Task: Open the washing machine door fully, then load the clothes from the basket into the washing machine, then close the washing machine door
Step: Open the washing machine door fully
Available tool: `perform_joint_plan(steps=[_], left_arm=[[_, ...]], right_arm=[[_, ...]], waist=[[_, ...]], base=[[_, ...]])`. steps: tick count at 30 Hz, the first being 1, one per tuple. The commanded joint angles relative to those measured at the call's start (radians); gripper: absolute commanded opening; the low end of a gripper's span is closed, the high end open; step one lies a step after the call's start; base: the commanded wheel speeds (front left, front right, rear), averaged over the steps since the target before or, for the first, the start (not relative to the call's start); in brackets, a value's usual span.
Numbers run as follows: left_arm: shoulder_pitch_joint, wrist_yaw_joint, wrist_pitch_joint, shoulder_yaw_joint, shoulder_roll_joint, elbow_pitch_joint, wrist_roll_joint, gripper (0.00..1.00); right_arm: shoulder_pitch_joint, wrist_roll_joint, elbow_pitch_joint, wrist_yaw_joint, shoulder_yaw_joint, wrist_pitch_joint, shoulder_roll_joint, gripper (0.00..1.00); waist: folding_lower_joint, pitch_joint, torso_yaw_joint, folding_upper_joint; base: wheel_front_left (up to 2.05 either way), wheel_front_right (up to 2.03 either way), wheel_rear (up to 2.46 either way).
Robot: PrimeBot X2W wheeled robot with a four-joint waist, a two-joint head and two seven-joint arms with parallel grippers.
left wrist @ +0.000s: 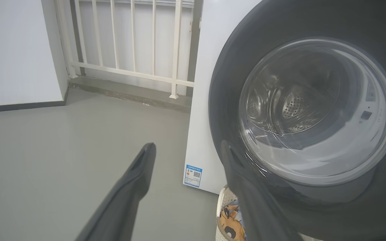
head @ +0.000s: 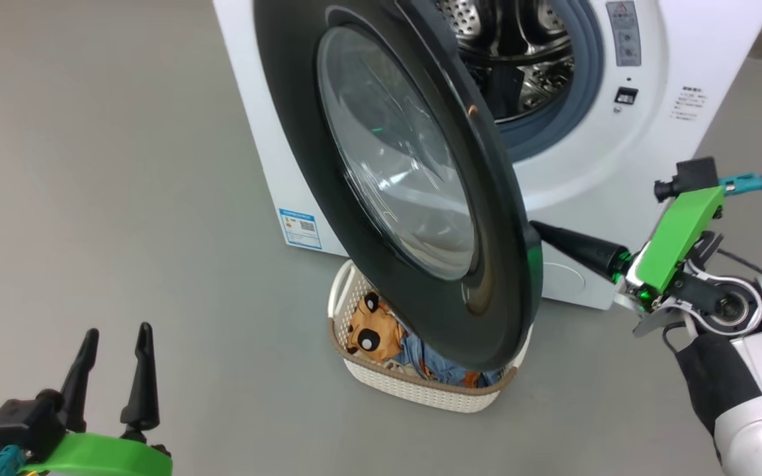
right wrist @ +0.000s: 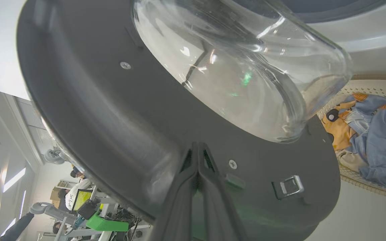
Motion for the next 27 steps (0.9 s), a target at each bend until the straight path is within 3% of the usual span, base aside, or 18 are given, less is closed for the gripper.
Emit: perform_joint_plan(steps=[1, 27], left_arm=[[-0.008, -0.002, -0.006, 0.036, 0.025, -0.016, 0.012, 1.0], [-0.006, -0.002, -0.006, 0.041, 0.025, -0.006, 0.023, 1.0]], right_arm=[[0.007, 0.018, -0.037, 0.002, 0.028, 0.008, 0.022, 0.0], [0.067, 0.052, -0.098, 0.002, 0.099, 0.049, 0.09, 0.0]], waist=[[0.0, -0.02, 0.021, 0.0], [0.0, -0.037, 0.114, 0.0]], base=[[0.0, 0.0, 0.0], [0.0, 0.0, 0.0]])
